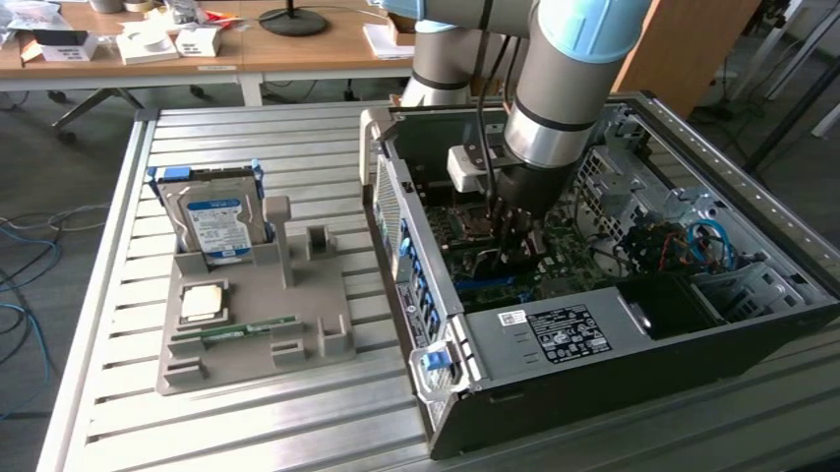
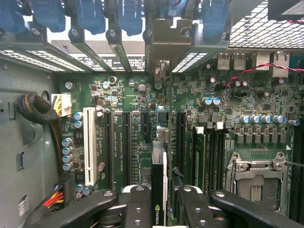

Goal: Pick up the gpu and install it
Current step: 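Insert the gpu into the slot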

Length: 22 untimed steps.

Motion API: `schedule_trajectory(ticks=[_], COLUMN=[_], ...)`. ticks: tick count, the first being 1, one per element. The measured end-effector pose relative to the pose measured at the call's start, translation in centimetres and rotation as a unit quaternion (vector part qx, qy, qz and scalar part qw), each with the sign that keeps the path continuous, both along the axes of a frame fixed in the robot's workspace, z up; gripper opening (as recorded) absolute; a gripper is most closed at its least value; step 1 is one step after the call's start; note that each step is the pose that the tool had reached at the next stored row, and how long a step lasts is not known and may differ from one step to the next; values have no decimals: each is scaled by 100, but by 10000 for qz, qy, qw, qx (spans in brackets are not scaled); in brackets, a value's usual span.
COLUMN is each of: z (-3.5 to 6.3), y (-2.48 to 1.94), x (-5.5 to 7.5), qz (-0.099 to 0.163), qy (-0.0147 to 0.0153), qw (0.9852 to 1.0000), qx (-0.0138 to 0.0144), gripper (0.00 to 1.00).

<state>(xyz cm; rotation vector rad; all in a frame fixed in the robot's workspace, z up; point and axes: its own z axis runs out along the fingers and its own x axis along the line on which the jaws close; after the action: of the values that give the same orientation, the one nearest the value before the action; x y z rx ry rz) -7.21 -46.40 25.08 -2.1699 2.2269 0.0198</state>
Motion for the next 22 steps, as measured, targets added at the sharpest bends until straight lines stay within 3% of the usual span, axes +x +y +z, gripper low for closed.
schedule_trajectory(ticks=[22], z=[-8], y=[0], x=[-12], qz=[0], qy=[0], qw=[10000], qx=[0], gripper=[26])
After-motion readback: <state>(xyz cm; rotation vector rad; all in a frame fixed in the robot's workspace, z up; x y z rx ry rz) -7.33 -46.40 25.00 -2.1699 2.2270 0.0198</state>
